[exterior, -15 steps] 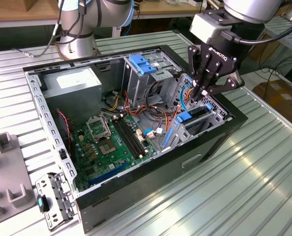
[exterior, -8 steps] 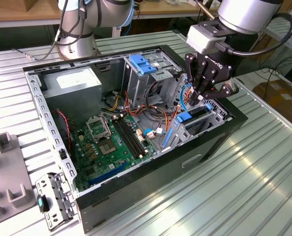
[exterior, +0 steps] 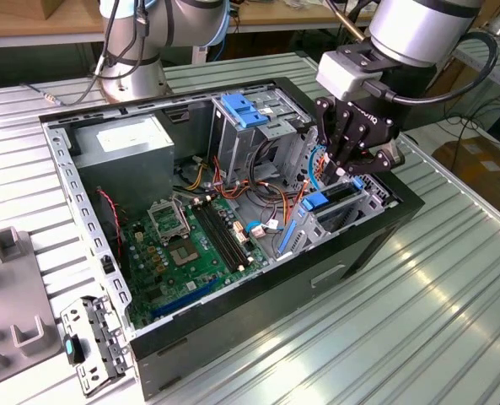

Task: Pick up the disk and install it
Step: 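Insert the disk into the insertion slot, then insert the first disk wire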

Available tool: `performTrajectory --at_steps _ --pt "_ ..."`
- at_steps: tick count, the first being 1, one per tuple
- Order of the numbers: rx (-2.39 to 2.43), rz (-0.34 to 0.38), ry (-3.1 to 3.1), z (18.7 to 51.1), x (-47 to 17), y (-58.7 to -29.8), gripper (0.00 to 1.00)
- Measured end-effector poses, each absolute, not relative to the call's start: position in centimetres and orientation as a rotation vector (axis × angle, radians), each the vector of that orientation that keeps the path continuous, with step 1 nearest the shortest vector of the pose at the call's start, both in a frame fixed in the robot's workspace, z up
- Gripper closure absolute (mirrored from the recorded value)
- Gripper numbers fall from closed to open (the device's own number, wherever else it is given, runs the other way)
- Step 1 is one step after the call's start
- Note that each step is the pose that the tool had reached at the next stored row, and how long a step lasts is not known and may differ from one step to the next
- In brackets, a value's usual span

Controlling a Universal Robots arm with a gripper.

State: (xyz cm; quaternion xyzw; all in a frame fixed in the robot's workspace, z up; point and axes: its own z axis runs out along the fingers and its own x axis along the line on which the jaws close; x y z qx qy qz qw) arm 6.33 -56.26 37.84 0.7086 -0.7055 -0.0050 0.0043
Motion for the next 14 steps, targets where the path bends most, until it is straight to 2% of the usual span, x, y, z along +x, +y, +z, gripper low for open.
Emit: performTrajectory --at_steps 14 --pt "2.224 -0.023 -2.214 37.84 6.33 -56.26 0.89"
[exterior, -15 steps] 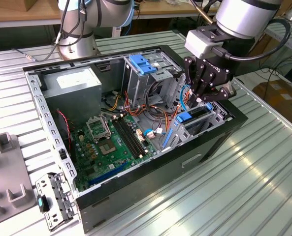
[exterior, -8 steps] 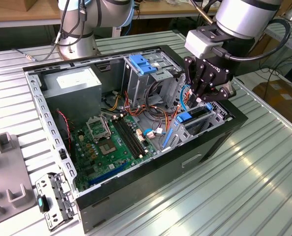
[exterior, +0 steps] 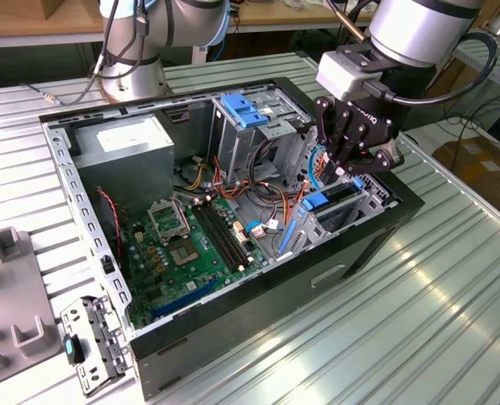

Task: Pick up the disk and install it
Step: 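Insert the first disk wire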

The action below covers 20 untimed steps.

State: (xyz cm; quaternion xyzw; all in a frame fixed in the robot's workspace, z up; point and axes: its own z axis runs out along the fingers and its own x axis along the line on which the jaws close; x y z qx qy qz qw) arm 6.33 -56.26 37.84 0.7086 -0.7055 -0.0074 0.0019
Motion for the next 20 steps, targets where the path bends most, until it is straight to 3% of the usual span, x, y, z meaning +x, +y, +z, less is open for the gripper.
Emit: performTrajectory --at_steps 20 --pt "2.227 -0.031 -2.218 37.84 6.33 -56.26 0.89"
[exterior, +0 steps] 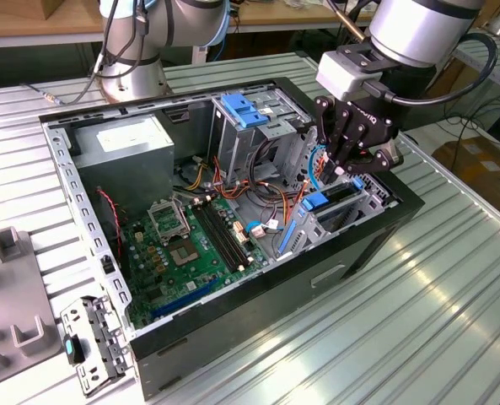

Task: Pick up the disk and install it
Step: 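Insert the first disk wire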

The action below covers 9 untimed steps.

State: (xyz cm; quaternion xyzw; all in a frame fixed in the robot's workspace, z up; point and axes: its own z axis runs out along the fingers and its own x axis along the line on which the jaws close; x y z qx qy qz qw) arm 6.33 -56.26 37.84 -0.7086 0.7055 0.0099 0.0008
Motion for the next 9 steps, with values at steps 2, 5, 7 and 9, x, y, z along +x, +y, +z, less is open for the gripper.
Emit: performTrajectory --at_steps 2,5,7,9 --pt "-2.225 0.032 2.215 37.8 6.3 -56.3 0.89" --pt "-2.225 0.032 2.214 37.8 6.6 -56.3 0.89" --pt "-2.225 0.032 2.214 37.8 7.1 -56.3 0.89" --pt "-2.225 0.032 2.214 37.8 8.0 -56.3 0.89"
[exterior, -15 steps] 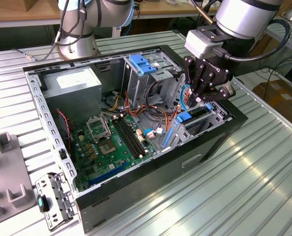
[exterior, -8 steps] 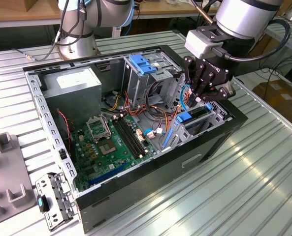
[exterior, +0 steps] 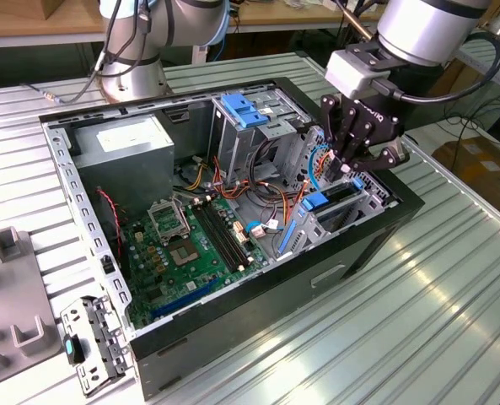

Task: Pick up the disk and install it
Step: 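Insert the first disk wire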

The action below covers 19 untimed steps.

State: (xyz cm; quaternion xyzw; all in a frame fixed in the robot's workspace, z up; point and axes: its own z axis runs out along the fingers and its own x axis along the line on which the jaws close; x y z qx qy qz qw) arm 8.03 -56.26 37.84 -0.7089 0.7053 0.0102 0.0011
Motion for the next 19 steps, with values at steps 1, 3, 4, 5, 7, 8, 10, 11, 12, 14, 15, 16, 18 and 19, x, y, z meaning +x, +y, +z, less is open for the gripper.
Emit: performTrajectory --at_steps 1,3,4,5,7,8,10,11,12,14,15,16,18,19 --pt "-2.226 0.032 2.214 37.8 8.7 -56.3 0.89" --pt "-2.226 0.032 2.214 37.8 9.7 -56.3 0.89" --pt "-2.226 0.032 2.214 37.8 10.0 -56.3 0.89" --pt "-2.226 0.032 2.213 37.8 10.3 -56.3 0.89" --pt "-2.228 0.032 2.212 37.8 10.8 -56.3 0.89" --pt "-2.231 0.032 2.208 37.8 10.9 -56.3 0.89" --pt "-2.261 0.032 2.178 37.8 10.9 -56.2 0.89" --pt "-2.282 0.032 2.156 37.8 10.9 -56.3 0.89" --pt "-2.302 0.032 2.135 37.8 10.9 -56.3 0.89" --pt "-2.321 0.032 2.115 37.8 10.9 -56.3 0.89" --pt "-2.329 0.032 2.106 37.8 10.9 -56.3 0.89" --pt "-2.346 0.032 2.088 37.8 10.9 -56.3 0.89" --pt "-2.368 0.031 2.063 37.8 10.9 -56.3 0.89" --pt "-2.384 0.032 2.045 37.8 11.0 -56.2 0.89"
